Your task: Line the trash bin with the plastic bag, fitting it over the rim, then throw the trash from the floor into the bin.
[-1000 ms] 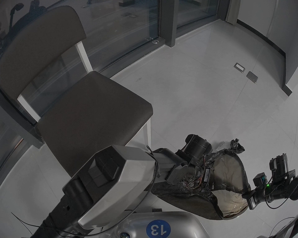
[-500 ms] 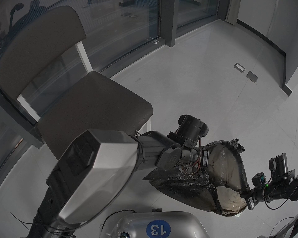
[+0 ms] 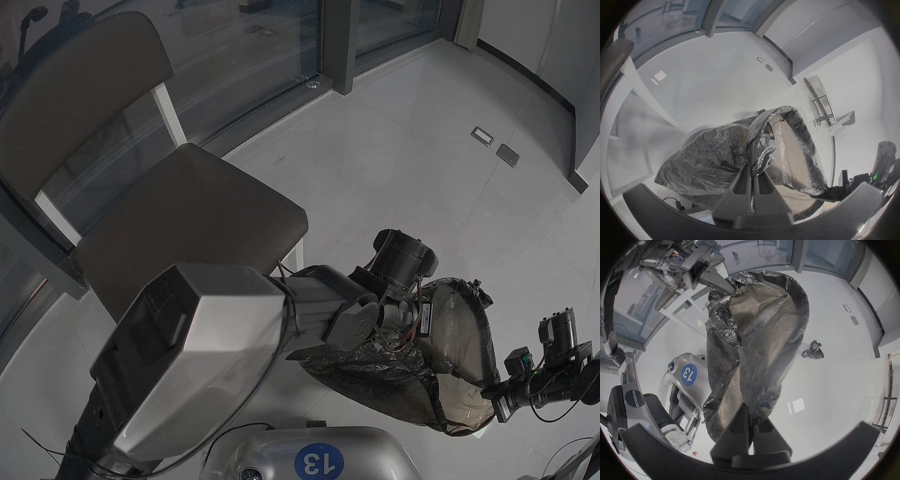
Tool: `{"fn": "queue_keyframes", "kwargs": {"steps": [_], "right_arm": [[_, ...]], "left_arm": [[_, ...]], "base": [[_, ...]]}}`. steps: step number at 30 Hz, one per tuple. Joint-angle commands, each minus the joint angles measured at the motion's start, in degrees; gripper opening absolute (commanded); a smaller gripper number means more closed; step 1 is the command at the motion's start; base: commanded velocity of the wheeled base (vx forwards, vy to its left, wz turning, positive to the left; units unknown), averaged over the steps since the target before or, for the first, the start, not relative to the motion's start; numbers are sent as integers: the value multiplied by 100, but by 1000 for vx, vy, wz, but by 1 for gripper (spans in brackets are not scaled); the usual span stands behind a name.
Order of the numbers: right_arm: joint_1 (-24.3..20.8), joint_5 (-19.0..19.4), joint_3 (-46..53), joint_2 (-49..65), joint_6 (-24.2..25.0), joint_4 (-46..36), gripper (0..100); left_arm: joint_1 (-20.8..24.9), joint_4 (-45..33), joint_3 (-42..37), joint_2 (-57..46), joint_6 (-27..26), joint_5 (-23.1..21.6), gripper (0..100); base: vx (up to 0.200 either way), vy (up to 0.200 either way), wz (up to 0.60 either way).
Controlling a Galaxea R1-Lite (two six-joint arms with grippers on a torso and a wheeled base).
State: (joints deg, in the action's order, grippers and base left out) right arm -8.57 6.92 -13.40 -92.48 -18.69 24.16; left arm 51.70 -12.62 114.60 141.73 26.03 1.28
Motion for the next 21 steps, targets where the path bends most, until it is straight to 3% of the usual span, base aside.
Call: {"fn": "queue_keyframes", "kwargs": {"steps": [1,7,18,21], "right_arm": [[-4,2,-23,-7,-3,10,0],[-4,2,-14,-16,32,177,0],[-4,2,74,10,23,212,0],[-4,2,109,19,6,212,0]], "left_arm": [[16,-30,-1,127,16,-14,0],[130,-232,-1,250,16,-233,0],[226,-1920,-1,857,-36,-286,0],[244,-2025,-1,751,-80,-260,0]], "base": [[0,0,0],[0,0,0],[0,0,0],[0,0,0]]}}
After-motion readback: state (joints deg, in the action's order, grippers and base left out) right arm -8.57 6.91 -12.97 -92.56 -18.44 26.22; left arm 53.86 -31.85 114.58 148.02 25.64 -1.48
